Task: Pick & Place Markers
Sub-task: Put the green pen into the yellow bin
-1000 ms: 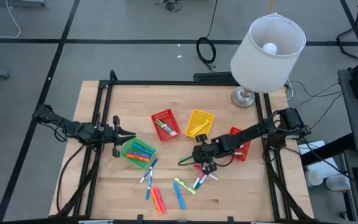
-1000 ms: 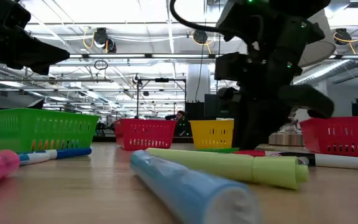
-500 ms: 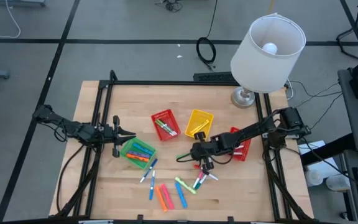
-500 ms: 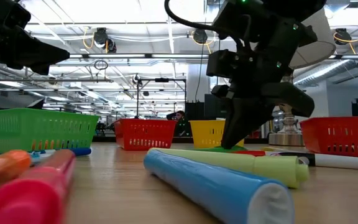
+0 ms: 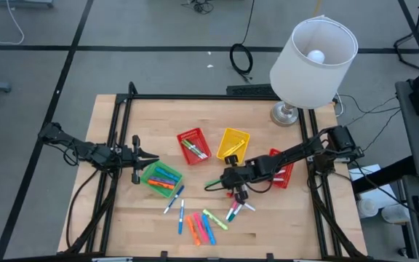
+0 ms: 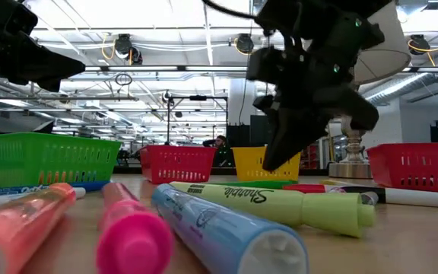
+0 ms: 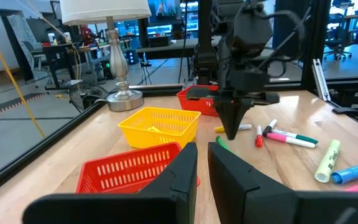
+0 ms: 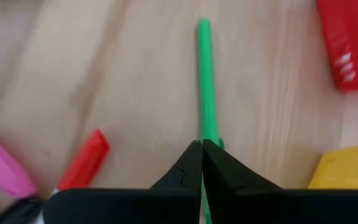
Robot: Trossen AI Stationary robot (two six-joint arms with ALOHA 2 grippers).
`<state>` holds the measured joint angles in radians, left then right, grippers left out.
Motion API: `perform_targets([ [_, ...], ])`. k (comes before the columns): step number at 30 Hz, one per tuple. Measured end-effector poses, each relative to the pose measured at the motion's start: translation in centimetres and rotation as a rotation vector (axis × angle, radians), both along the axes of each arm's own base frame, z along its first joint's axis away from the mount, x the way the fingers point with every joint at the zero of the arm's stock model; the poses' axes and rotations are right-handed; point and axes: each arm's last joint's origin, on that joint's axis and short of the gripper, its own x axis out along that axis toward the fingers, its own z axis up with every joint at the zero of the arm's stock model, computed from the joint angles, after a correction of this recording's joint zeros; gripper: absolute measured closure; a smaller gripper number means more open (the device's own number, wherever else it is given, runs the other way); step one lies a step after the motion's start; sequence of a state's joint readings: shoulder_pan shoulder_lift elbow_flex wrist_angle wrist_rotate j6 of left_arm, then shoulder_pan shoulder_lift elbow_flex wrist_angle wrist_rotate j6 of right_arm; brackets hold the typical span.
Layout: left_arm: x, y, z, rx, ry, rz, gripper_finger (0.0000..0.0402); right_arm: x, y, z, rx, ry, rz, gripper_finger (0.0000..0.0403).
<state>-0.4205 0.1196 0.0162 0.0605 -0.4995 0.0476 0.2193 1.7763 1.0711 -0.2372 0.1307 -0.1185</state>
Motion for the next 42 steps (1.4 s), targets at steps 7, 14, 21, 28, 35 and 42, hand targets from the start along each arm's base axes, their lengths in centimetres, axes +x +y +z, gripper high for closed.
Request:
perform_targets([
  [7, 0.0, 0.0, 0.0, 0.000, 0.000, 0.000, 0.0353, 1.0, 1.1, 2.0, -0.044, -0.051, 0.022, 0.0403],
  [14, 0.0, 0.0, 0.0, 0.000, 0.000, 0.000, 0.0353, 0.7, 1.1, 1.7, 0.029, 0.013, -0.015, 0.0358],
  [21, 0.0, 0.0, 0.0, 0.000, 0.000, 0.001, 0.0353, 0.8, 0.1, 0.9, 0.013, 0.063, -0.044, 0.0241],
  [28, 0.0, 0.0, 0.0, 0.001, 0.001, 0.007, 0.0353, 1.5, -0.8, -1.0, -0.002, 0.095, -0.054, 0.0197],
  [35, 0.1, 0.0, -0.1, 0.008, 0.016, 0.007, 0.0353, 2.0, -1.1, -3.4, 0.009, 0.158, -0.049, 0.0225],
  [42, 0.2, -0.1, -0.3, 0.017, 0.035, 0.008, 0.0353, 1.8, -0.9, -3.8, 0.052, 0.190, -0.027, 0.0309],
])
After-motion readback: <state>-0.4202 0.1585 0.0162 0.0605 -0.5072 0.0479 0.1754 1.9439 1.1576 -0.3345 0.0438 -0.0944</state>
